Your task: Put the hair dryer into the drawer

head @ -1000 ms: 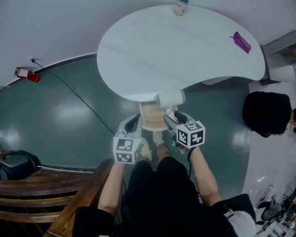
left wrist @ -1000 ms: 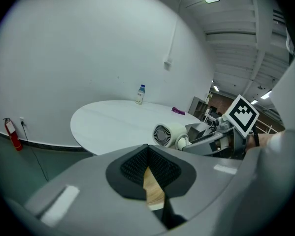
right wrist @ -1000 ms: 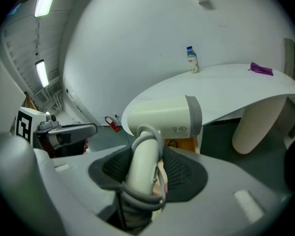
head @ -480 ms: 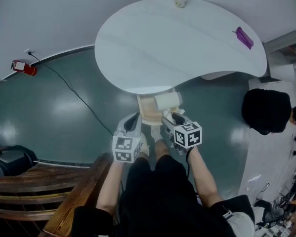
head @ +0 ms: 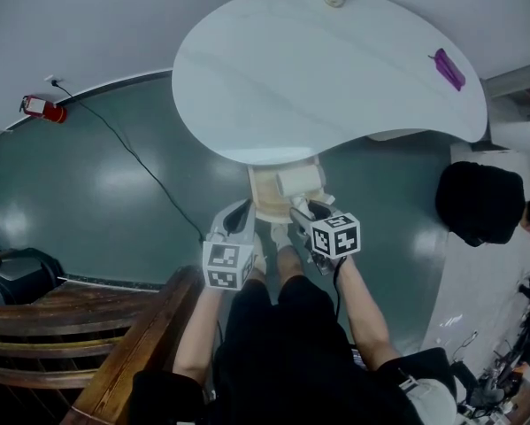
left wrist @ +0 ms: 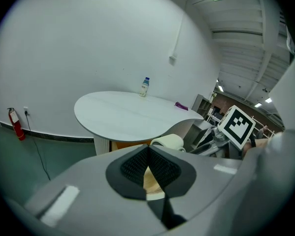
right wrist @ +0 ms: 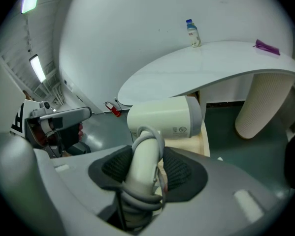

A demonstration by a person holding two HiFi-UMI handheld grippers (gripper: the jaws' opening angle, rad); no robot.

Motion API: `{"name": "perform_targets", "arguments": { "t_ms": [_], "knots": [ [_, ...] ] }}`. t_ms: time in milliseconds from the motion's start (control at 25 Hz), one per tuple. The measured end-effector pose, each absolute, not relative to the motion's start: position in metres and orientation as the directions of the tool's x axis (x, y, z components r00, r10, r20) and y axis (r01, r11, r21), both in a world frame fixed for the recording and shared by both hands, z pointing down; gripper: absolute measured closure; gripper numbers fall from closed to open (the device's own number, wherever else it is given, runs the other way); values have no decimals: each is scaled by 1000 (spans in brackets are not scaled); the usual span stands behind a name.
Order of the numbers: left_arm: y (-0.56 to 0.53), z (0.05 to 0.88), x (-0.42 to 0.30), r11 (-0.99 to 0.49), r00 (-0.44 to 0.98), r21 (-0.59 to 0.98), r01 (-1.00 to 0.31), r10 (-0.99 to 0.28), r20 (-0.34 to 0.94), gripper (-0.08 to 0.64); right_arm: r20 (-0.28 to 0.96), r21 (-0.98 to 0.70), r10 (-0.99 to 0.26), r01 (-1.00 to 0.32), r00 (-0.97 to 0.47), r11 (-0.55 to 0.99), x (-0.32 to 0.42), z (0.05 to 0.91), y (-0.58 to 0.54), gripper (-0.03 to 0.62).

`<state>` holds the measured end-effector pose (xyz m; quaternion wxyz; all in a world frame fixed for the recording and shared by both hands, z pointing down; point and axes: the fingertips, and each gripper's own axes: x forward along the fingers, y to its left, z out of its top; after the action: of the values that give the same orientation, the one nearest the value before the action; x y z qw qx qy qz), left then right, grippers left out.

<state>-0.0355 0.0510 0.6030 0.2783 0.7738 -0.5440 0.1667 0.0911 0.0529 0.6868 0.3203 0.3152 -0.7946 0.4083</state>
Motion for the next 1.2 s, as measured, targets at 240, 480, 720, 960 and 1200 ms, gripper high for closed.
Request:
{"name": "perform_targets", "arguments": {
  "t_ms": [240, 480, 720, 960, 1200],
  "knots": [
    [44, 603, -46, -219, 329, 256, -942, -760, 560, 552, 789, -453, -189, -761, -585, 465, 84, 701, 44, 385],
    [37, 608, -54, -191, 310, 261, -946, -763, 567, 552, 807, -448, -154, -762, -570, 468, 79, 714, 32, 385],
    [29, 615, -56, -170, 296, 264, -950, -760, 578, 552, 813, -456, -129, -759, -567, 465, 76, 724, 20, 385],
    [24, 622, -61, -146, 283, 269, -952, -756, 591, 552, 820, -454, -112, -757, -561, 470, 69, 737, 7, 385],
    [20, 636, -64, -125, 277, 282, -951, -748, 603, 552, 820, -450, -119, -759, -560, 470, 64, 751, -3, 385]
  ]
}}
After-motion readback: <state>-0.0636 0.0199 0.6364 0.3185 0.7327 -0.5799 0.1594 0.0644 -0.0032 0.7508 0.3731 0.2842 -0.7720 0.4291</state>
